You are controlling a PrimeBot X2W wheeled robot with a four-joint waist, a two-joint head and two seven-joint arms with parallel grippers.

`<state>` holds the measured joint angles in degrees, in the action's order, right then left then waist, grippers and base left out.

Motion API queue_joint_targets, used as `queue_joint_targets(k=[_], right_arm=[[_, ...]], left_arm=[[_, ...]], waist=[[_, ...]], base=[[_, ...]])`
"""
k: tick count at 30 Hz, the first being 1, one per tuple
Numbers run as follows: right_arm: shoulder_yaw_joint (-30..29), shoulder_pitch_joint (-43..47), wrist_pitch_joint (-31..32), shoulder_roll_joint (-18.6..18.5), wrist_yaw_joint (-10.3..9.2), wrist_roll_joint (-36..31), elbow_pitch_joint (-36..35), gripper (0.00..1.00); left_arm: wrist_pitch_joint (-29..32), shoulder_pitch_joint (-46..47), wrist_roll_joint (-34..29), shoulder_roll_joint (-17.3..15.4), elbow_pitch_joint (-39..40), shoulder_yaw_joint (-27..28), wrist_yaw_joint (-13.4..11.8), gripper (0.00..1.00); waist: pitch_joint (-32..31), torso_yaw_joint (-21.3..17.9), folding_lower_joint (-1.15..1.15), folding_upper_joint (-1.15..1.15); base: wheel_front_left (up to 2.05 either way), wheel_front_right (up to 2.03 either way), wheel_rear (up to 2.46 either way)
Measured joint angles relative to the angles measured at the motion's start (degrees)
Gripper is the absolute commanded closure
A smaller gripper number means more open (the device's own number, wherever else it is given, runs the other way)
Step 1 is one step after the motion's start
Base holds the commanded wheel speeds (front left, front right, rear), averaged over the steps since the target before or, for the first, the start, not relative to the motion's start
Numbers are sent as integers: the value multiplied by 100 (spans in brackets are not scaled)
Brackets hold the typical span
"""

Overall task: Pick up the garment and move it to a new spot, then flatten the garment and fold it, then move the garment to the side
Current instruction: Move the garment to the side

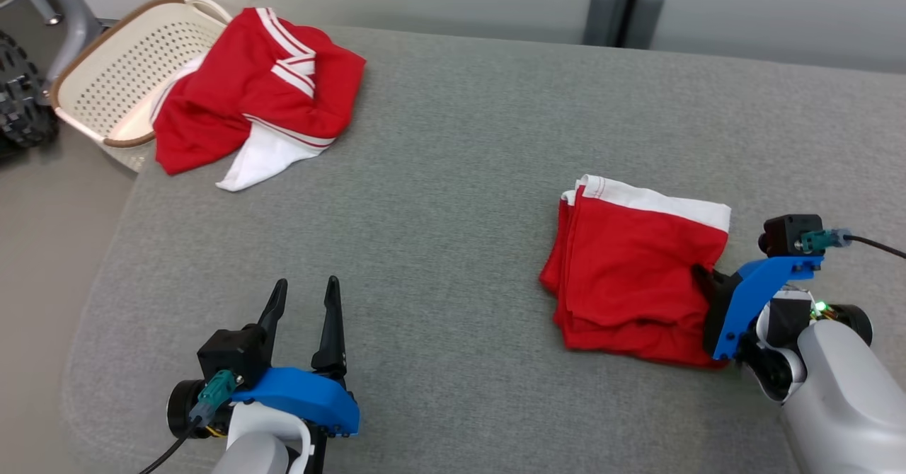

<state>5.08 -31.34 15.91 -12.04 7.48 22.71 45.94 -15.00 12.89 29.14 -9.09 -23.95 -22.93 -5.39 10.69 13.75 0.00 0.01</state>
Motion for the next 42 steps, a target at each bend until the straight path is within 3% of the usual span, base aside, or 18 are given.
queue_joint_targets(k=[8,14,15,19,24,28,33,42], right_arm=[[280,-341,-343,-275,2,7,41,100],[304,-539,-536,-481,1,-1,20,100],[288,-594,-604,-500,1,15,18,100],[230,-669,-749,-504,1,57,40,100],[307,-765,-977,-363,0,85,110,100],[386,-883,-1178,-323,0,109,235,100],[439,-1079,-1411,-426,0,53,508,100],[489,-1729,-1635,-1091,2,-448,1085,100]], left_arm=[[-1,130,-158,86,157,-73,123,0],[11,275,-253,67,203,-181,157,0],[34,322,-281,29,220,-196,158,0],[141,432,-349,-68,308,-234,163,0],[311,537,-403,-199,461,-272,141,0],[390,617,-413,-276,619,-274,121,0],[431,628,-438,-339,813,-252,40,0],[468,575,-399,-504,1154,-145,-100,0]], waist=[[209,-606,0,0],[482,-1456,-1,1],[569,-1776,0,0],[694,-2380,0,0],[724,-2887,0,0],[702,-2991,0,0],[703,-2789,0,0],[844,-2227,0,0]], base=[[0,0,0],[0,0,0],[0,0,0],[0,0,0],[0,0,0],[0,0,0],[0,0,0],[0,0,0]])
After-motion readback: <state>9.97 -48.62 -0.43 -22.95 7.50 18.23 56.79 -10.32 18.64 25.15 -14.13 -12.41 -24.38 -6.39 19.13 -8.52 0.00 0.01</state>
